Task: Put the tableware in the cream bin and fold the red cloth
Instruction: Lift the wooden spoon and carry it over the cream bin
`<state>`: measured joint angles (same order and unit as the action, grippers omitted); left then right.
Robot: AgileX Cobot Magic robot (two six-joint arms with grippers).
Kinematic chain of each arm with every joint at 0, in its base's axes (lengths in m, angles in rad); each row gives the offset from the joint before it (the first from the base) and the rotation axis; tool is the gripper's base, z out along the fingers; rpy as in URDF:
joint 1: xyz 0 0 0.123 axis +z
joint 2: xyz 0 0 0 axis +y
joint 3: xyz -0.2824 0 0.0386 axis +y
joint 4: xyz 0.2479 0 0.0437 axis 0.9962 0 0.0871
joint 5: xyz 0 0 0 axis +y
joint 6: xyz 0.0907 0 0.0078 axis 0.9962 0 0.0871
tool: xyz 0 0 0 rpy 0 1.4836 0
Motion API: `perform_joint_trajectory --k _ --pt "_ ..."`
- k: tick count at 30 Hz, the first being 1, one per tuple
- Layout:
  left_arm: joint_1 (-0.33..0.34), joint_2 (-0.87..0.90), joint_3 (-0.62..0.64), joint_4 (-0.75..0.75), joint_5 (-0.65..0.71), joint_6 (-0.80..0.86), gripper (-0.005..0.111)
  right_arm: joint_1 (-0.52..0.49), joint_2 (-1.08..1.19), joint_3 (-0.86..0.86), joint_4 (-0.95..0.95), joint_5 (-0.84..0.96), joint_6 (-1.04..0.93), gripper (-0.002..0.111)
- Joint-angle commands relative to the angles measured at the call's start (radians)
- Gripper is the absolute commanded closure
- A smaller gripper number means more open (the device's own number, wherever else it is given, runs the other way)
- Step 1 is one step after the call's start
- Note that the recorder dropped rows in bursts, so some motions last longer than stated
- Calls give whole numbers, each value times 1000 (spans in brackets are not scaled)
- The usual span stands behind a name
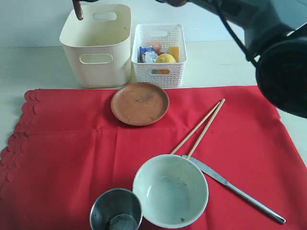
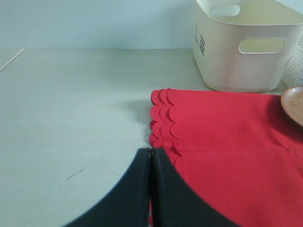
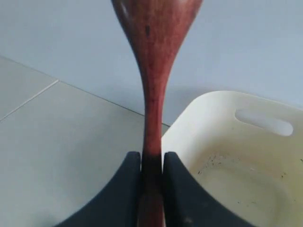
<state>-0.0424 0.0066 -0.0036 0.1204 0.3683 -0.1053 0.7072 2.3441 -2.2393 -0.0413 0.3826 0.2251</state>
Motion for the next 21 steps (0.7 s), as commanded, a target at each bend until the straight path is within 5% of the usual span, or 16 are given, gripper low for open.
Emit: perform_joint_trajectory --k 1,12,21 --pt "3 -7 4 0 -5 -4 107 -12 75 -12 -24 -139 4 108" --pt "3 -7 4 0 -5 -4 107 -29 184 -12 -119 -207 -4 107" --pt "3 -7 4 0 -5 -4 107 -29 173 -12 -119 -187 -4 55"
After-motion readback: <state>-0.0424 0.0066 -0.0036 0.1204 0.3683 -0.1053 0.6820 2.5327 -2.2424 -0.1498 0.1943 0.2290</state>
